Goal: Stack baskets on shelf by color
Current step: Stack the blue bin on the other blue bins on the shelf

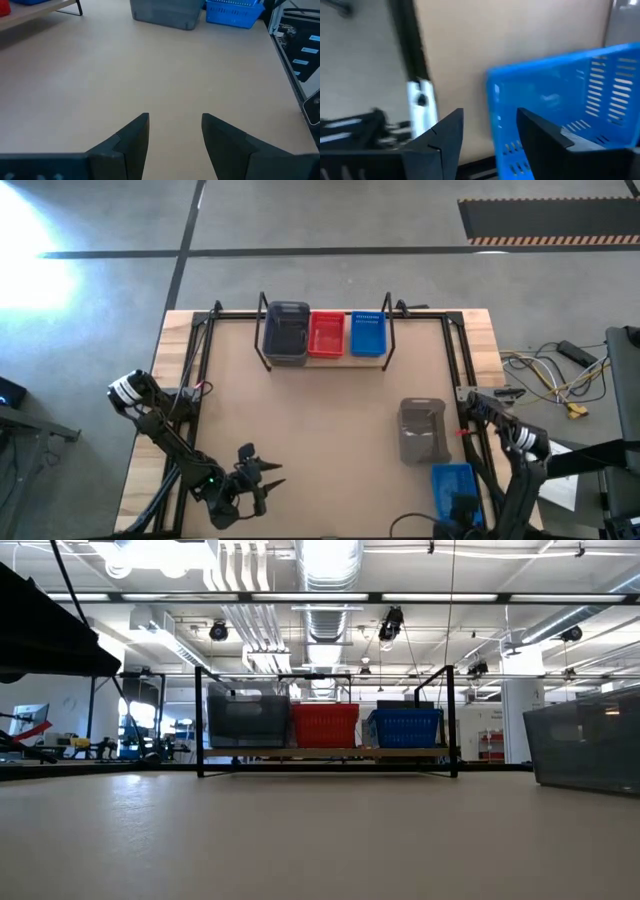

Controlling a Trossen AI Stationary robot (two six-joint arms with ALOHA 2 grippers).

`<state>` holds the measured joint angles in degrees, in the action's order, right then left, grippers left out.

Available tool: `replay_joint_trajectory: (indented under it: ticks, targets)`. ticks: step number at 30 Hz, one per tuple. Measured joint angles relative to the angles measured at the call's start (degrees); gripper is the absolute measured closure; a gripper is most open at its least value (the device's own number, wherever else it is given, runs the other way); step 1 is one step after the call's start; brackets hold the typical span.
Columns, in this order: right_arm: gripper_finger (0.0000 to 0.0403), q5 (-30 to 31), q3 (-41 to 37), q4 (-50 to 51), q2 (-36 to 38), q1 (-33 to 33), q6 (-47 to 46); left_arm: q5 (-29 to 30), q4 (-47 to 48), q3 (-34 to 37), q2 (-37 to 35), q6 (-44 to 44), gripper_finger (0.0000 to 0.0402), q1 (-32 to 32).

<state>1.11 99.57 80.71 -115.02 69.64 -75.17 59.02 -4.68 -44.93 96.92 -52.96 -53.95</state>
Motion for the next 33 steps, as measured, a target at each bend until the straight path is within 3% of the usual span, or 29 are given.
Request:
replay_joint_trajectory:
  ticks: [7,14,19,23,28,33]
  targets:
    - [0.0278,-0.14,-0.26,1.36,-2.8,-0.03,1.02,-0.11,-1.32,-0.07,0.02,1.54,0.0235,0.0]
    - [0.0382,-1.36,-0.12,-2.03,-1.92,-0.86,1.05,-0.17,-2.52,-0.07,0.02,3.18,0.0235,0.0]
    - [0.039,-1.17,2.53,-9.98,-1.76,-4.54,4.8,-0.19,-5.69,-0.04,0.02,7.02,0.0235,0.0]
    - [0.039,0.33,5.15,-18.32,-1.76,-9.26,12.51,-0.18,-7.59,-0.04,0.02,9.88,0.0235,0.0]
    - [0.0391,10.66,10.41,-19.92,-1.68,-14.75,30.91,-0.2,-8.13,-0.04,0.02,10.35,0.0235,0.0]
    - [0.0392,21.14,16.15,-15.43,-1.63,-20.78,49.5,-0.2,-8.29,-0.04,0.02,10.29,0.0235,0.0]
